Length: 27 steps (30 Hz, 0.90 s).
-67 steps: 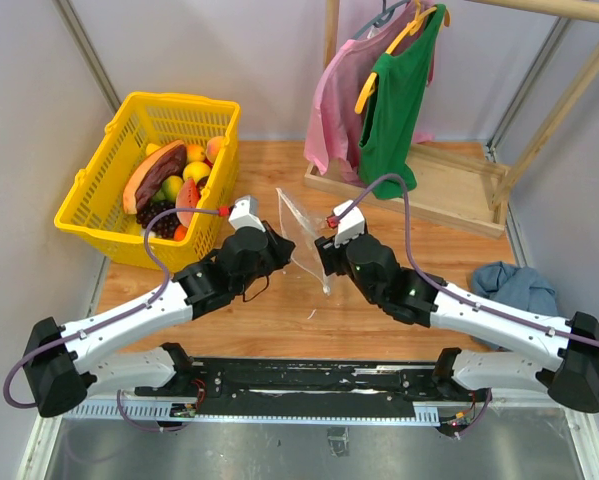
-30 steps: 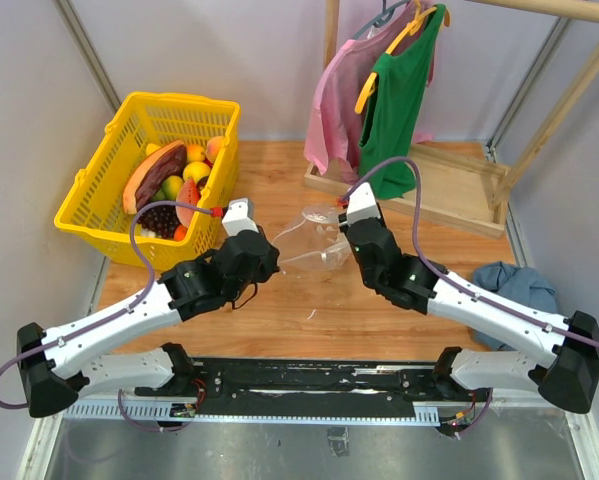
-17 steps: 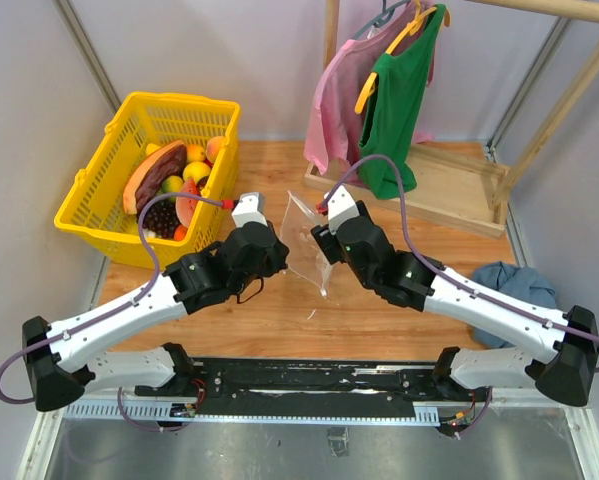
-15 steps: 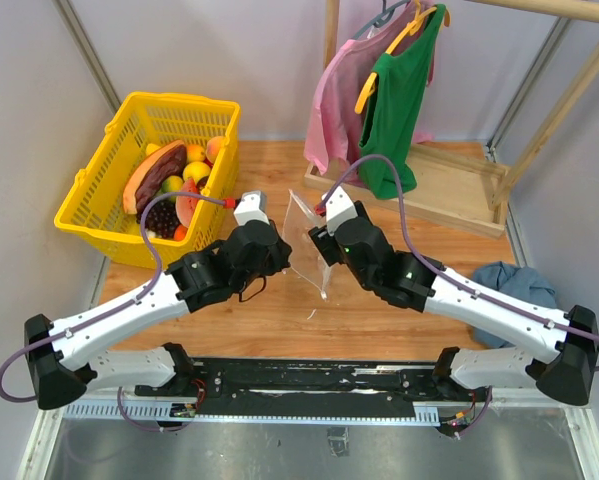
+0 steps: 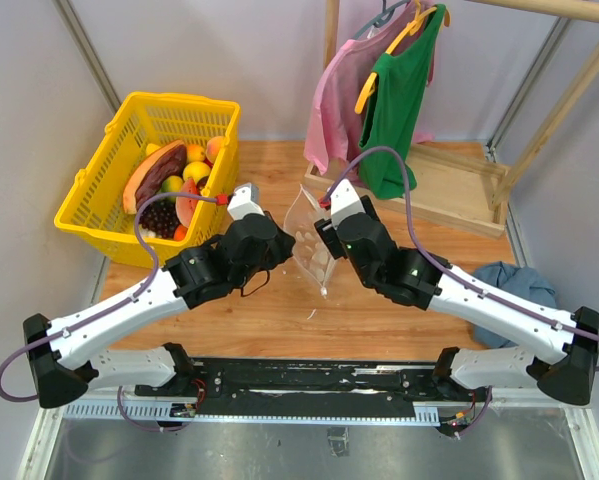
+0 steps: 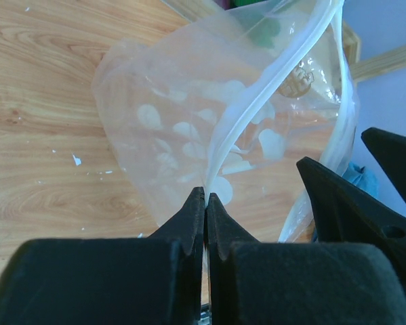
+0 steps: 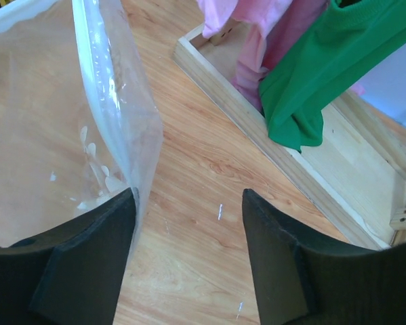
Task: Place the food in the zip-top bag and seal the zipper
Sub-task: Open the zipper of the food storage bag at the center of the board.
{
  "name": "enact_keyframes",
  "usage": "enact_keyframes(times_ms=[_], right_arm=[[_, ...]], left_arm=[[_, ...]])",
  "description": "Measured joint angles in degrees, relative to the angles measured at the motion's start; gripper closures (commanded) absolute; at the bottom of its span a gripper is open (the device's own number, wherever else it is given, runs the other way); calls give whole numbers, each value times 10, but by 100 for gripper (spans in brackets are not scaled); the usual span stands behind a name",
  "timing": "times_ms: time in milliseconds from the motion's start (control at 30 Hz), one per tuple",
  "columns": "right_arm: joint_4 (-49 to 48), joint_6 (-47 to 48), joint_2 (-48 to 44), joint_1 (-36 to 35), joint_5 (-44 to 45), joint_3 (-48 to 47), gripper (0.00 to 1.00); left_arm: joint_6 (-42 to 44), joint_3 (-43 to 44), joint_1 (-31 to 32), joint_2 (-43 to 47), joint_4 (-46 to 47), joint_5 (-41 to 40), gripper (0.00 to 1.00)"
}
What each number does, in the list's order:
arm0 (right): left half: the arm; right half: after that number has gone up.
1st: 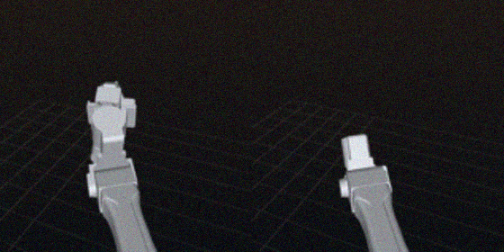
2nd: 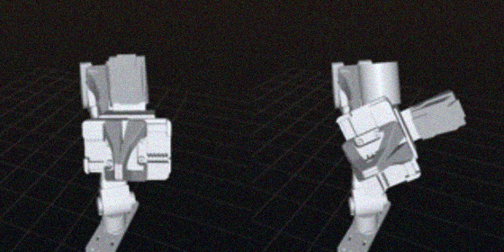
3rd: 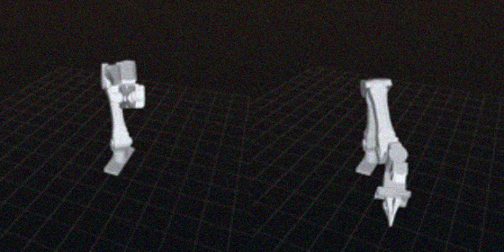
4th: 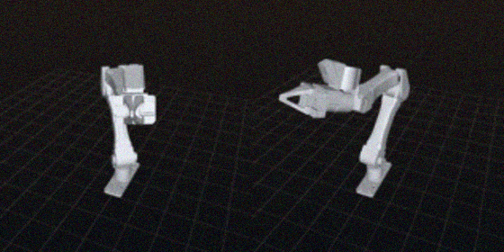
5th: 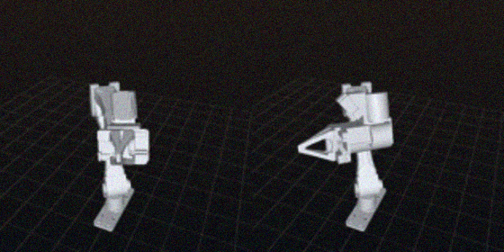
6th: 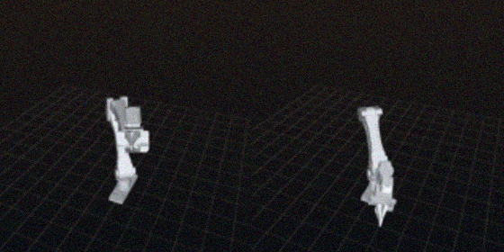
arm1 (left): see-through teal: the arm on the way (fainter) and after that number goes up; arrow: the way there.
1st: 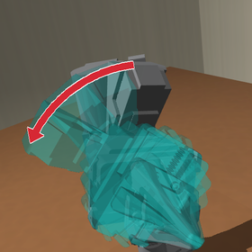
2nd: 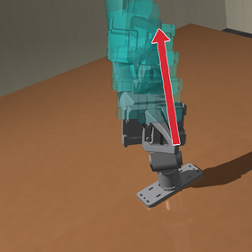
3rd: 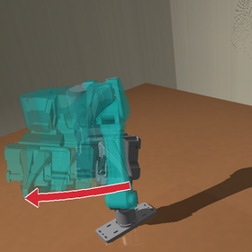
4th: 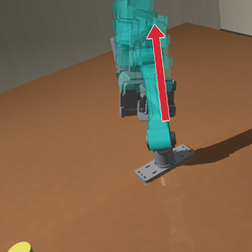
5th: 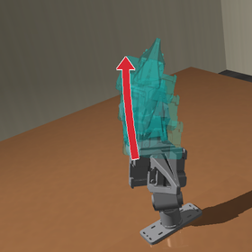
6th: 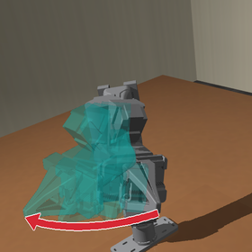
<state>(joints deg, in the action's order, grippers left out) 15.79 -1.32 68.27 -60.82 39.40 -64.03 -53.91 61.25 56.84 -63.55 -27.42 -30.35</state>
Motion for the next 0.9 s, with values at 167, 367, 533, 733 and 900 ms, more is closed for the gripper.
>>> enact_keyframes(times_ms=[167,367,533,733,900], right_arm=[[13,2,-1,0,14,-6,51],[25,-7,10,0,2,-23,52],[24,-19,19,0,-33,-31,52],[8,-19,28,0,-48,-36,74],[-17,-25,24,7,-110,-32,84]], left_arm=[[-8,13,0,0,-9,-12,100],[-19,25,0,-5,-14,-17,100],[-26,26,0,-27,1,-8,100],[-31,26,0,-59,9,3,100],[-31,26,0,-60,19,5,100]])
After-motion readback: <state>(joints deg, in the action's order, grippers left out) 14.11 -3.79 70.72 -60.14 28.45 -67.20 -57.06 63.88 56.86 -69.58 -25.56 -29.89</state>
